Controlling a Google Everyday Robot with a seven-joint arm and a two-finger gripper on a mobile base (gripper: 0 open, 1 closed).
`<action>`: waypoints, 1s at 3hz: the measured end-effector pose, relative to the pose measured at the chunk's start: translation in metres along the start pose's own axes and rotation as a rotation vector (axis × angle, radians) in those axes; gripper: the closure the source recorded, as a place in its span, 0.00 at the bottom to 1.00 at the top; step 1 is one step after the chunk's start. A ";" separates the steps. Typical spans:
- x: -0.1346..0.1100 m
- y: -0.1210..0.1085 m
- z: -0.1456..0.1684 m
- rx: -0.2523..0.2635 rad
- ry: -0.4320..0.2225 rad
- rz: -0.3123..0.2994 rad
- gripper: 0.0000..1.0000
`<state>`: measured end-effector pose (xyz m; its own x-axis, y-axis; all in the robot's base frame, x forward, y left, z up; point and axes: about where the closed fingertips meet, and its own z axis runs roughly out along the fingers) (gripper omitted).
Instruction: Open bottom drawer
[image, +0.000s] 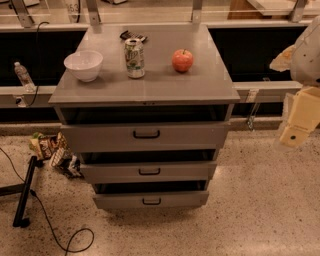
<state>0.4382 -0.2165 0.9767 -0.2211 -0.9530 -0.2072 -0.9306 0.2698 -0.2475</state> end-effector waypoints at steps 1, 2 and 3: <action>0.000 0.000 0.001 0.003 0.001 0.001 0.00; 0.003 0.005 0.028 -0.012 -0.026 0.036 0.00; 0.006 0.012 0.072 -0.037 -0.082 0.060 0.00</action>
Offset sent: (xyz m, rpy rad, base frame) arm 0.0117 0.0021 -0.0841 0.1062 0.0353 -0.0668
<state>0.4467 -0.2094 0.9041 -0.2534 -0.9203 -0.2981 -0.9270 0.3191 -0.1971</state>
